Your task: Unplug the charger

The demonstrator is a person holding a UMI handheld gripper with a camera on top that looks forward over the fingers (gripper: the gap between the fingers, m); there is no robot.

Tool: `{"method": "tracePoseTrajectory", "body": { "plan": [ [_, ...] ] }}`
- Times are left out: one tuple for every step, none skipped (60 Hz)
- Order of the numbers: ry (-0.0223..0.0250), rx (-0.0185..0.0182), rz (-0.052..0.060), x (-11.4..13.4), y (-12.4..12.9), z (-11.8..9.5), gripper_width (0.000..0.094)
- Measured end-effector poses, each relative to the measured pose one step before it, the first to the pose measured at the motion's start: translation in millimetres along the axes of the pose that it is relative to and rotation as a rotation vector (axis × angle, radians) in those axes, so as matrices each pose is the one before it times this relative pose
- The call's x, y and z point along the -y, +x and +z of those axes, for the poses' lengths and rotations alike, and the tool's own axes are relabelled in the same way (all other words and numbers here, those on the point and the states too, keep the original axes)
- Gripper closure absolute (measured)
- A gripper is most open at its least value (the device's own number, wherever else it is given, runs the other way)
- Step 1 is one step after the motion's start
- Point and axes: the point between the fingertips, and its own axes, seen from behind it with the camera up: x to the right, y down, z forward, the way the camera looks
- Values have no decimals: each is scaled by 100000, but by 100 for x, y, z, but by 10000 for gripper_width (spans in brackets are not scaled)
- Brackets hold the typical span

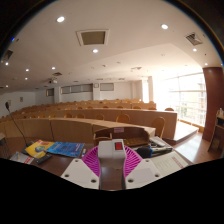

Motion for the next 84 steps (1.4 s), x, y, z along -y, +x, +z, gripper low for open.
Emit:
{"method": "tracePoseTrajectory", "body": {
  "plan": [
    [-2757,-231,732,-723,811,195,689],
    [-2944,-345,813,-1301,462,175,689],
    [-2803,-269,839,-1224,420,162,687],
    [-2545,-163,832,-1135,360,209,686],
    [-2439,-135,773,-1063,317,237,684],
    [-2569,-405,566,-1391,-52,268,682],
    [-2213,-370,224,-1005,303,247,678],
    [-1861,-419,63,-832,324,211,673],
    [-1153,-316,189,-1298,-25,439,669],
    [-1050,67,2,-255,532,128,666],
    [-1103,51,92,-471,129,210,661],
    [-1080,230,153,-441,112,152,658],
    [-1054,280,361,-444,66,147,653],
    [-1023,323,430,-455,53,136,649],
    [-919,410,502,-442,43,134,643],
    [-826,414,338,-418,11,121,641],
    [-870,300,180,-414,41,126,635],
    [-1276,-126,144,-290,-202,489,634],
    [-827,95,44,-667,75,98,626],
    [-857,185,-67,-547,327,126,625],
    [-1026,132,-74,-448,48,129,620],
    [-1015,245,-20,-418,21,179,618],
    [-954,377,104,-406,-11,125,614],
    [-930,354,167,-415,-15,104,609],
    [-798,322,134,-345,2,117,607],
    [-706,205,141,-324,14,122,601],
    [-699,162,149,-323,14,106,600],
    [-671,174,154,-285,14,120,593],
    [-829,129,153,-55,-289,65,589],
    [-452,202,165,-281,56,101,581],
    [-465,92,159,-409,219,244,576],
    [-767,85,93,-140,-70,-44,571],
    [-551,10,109,-401,185,224,565],
    [-577,49,100,-240,37,36,560],
    [-386,-27,54,-173,58,83,555],
    [-376,-62,-15,-173,80,70,549],
    [-339,-69,-105,-179,65,21,543],
    [-161,-315,-215,-127,127,39,533],
    [34,-363,-321,-98,134,17,517],
    [-63,-418,-457,-54,182,-29,501],
    [35,-532,-504,-151,113,-2,482],
    [-51,-530,-571,-151,125,-11,462],
    [-249,-450,-345,-73,159,-93,442],
    [-100,-690,-361,-125,165,-42,426],
    [-153,-651,-297,-125,165,-58,404],
    [-141,-573,-272,-129,143,-71,378],
    [-126,-335,-307,-130,68,-84,343],
    [-138,-263,-283,-125,68,-142,305],
    [-45,-328,-194,-98,97,-173,264],
    [6,-331,-220,-80,113,-212,219],
    [22,-431,-218,-85,111,-250,176],
    [78,-386,-259,-63,90,-307,131],
    [217,-475,-329,-4,70,-434,92],
    [424,-815,-213,-22,153,-331,74],
    [408,-392,-533,18,64,-538,74],
    [428,-111,-484,15,-30,-414,86],
    [360,-247,-369,-18,-18,-509,90],
    [426,-349,-364,7,2,-513,87],
    [492,-218,-369,35,-21,-541,84],
    [468,-201,-350,26,-35,-600,87],
    [429,-176,-340,7,-61,-641,85],
    [348,-164,-336,-24,-49,-684,86],
    [181,-146,-322,-37,-92,-699,86],
    [46,-370,-315,-16,-127,-506,87],
    [78,-112,-267,-82,-103,-794,87],
    [205,-72,-202,-73,-107,-760,88],
    [290,-31,-81,20,-138,-886,88],
    [449,-15,-2,-3,-163,-802,89],
    [442,-2,27,-12,-142,-827,89],
    [428,-44,11,-15,-141,-828,88],
    [327,-142,39,-37,-130,-850,88],
    [233,-241,97,-58,-141,-844,88],
    [144,-283,57,-88,-127,-854,87],
    [139,-357,45,-85,-108,-875,89],
    [188,-331,18,-78,-113,-868,89],
    [316,-256,-127,-126,-134,-831,87],
    [330,-318,-151,-58,-116,-910,87],
    [356,-273,-200,-40,-126,-871,86],
    [477,-313,-248,-74,-115,-873,86],
    [402,-375,-284,-71,-99,-853,86],
    [249,-508,-319,-134,-89,-856,85],
    [106,-533,-365,-158,-91,-838,84],
    [40,-540,-323,-161,-64,-839,83],
    [51,-498,-309,-169,-115,-801,82]
  ]
}}
